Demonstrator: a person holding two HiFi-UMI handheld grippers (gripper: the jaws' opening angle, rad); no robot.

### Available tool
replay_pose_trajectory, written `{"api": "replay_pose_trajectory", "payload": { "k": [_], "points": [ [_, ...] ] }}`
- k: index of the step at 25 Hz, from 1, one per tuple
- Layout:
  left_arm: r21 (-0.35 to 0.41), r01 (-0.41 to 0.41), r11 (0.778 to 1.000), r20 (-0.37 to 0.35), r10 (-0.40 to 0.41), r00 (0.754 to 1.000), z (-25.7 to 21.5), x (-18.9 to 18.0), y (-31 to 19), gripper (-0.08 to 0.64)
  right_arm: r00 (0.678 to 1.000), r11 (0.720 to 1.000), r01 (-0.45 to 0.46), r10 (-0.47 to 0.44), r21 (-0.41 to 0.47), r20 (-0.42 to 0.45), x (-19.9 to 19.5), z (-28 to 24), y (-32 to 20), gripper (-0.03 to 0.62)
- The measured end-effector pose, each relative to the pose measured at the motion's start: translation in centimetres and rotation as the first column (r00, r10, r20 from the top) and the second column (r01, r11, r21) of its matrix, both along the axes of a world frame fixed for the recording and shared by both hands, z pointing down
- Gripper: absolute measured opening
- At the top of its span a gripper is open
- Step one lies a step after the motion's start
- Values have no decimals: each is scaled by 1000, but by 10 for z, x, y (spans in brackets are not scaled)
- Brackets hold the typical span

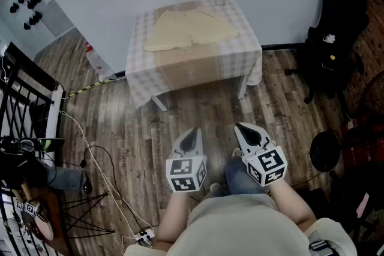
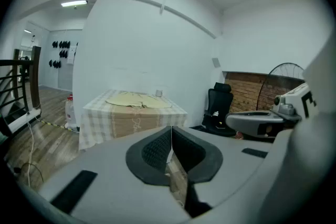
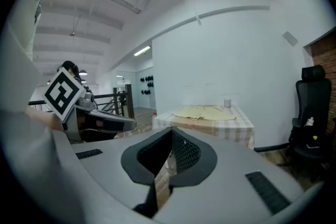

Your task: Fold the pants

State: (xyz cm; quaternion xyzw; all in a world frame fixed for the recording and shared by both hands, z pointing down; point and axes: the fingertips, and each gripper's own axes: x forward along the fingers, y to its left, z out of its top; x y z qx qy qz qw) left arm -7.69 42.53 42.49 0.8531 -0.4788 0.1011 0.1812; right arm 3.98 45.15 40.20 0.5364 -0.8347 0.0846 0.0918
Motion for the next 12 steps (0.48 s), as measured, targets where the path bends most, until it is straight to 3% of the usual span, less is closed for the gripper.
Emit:
{"api": "replay_pose_trajectory", "payload": {
  "k": [12],
  "points": [
    [3, 32, 999, -38, -32, 999, -4, -32, 50, 6, 999, 999, 32, -32, 2, 0, -27, -5, 50, -1]
  ]
}}
